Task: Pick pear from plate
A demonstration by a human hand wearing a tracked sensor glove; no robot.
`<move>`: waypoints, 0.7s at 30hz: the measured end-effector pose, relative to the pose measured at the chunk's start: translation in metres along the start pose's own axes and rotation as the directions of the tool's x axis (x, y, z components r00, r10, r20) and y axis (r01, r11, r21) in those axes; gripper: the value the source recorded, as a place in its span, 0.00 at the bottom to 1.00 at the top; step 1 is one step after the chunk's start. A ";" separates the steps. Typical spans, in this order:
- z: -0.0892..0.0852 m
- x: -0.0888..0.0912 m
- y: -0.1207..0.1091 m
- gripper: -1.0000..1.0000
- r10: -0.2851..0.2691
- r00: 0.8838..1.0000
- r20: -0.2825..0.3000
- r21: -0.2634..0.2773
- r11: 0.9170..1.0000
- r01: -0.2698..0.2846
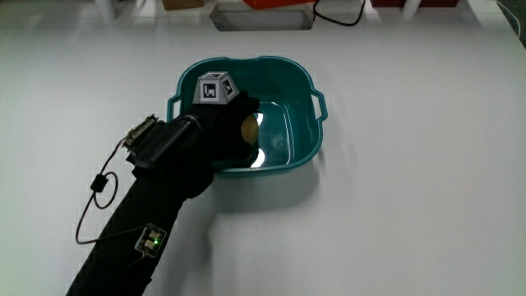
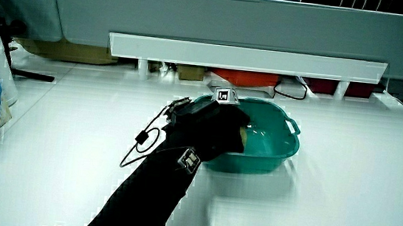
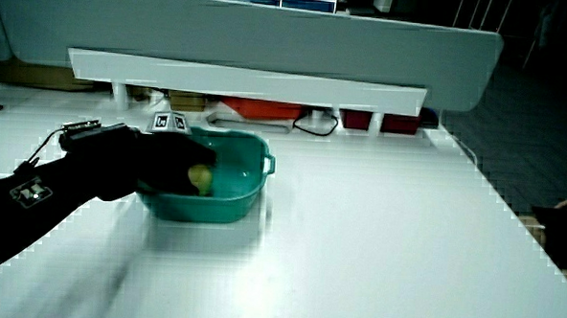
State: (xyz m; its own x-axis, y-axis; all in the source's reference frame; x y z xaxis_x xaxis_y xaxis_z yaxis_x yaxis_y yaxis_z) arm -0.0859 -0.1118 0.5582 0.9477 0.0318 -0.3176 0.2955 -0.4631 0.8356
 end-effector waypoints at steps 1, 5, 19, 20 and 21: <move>0.000 -0.002 0.002 0.62 -0.001 1.000 0.007 0.000 1.000 0.001; 0.001 -0.002 -0.003 0.71 -0.017 1.000 0.002 0.054 0.998 0.017; 0.000 -0.007 -0.006 1.00 -0.046 0.999 0.008 0.095 0.994 0.045; 0.000 -0.007 -0.005 1.00 -0.053 0.999 0.008 0.092 0.994 0.052; 0.000 -0.006 -0.007 1.00 -0.046 0.999 0.007 0.092 0.995 0.045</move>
State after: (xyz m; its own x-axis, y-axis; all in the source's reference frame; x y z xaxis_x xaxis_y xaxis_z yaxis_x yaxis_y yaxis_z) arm -0.0938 -0.1087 0.5543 0.9324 0.0470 -0.3583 0.3252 -0.5411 0.7755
